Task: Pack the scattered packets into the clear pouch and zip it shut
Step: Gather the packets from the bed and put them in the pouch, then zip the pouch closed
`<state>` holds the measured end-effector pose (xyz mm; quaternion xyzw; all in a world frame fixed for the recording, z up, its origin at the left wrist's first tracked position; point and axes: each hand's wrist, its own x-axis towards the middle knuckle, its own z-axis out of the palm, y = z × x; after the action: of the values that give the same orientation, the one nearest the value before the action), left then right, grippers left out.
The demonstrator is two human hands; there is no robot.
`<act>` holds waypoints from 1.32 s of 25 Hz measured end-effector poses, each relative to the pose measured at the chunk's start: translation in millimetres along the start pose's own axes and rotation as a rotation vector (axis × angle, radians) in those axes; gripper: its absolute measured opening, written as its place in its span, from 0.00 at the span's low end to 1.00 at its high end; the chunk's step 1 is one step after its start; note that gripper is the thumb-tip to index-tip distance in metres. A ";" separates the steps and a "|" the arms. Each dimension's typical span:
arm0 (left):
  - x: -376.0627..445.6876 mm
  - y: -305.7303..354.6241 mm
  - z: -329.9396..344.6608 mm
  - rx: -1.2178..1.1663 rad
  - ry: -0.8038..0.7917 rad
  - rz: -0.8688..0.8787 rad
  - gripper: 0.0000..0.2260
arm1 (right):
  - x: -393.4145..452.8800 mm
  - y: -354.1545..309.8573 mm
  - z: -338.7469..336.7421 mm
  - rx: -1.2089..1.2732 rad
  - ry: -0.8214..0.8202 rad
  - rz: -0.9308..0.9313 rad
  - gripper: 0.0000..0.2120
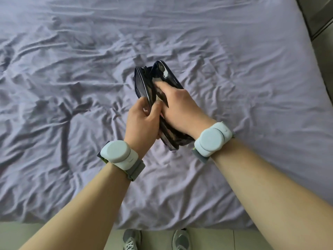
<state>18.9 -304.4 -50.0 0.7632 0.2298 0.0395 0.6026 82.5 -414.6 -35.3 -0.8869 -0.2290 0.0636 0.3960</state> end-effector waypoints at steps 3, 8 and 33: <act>2.3 12.0 -2.5 -0.058 -0.039 0.032 0.13 | 9.4 -6.1 -10.4 -0.040 0.323 -0.204 0.20; -10.3 21.2 -17.8 -0.189 -0.188 0.061 0.14 | 58.2 2.1 -54.7 -0.241 0.251 0.098 0.19; -1.7 40.2 -43.5 -0.204 -0.124 -0.032 0.13 | 57.8 -14.4 -72.1 -0.121 -0.053 0.081 0.11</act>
<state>14.9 -272.6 -0.2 0.6952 0.1994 0.0058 0.6906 149.9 -428.4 28.1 -0.9158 -0.2066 0.0891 0.3327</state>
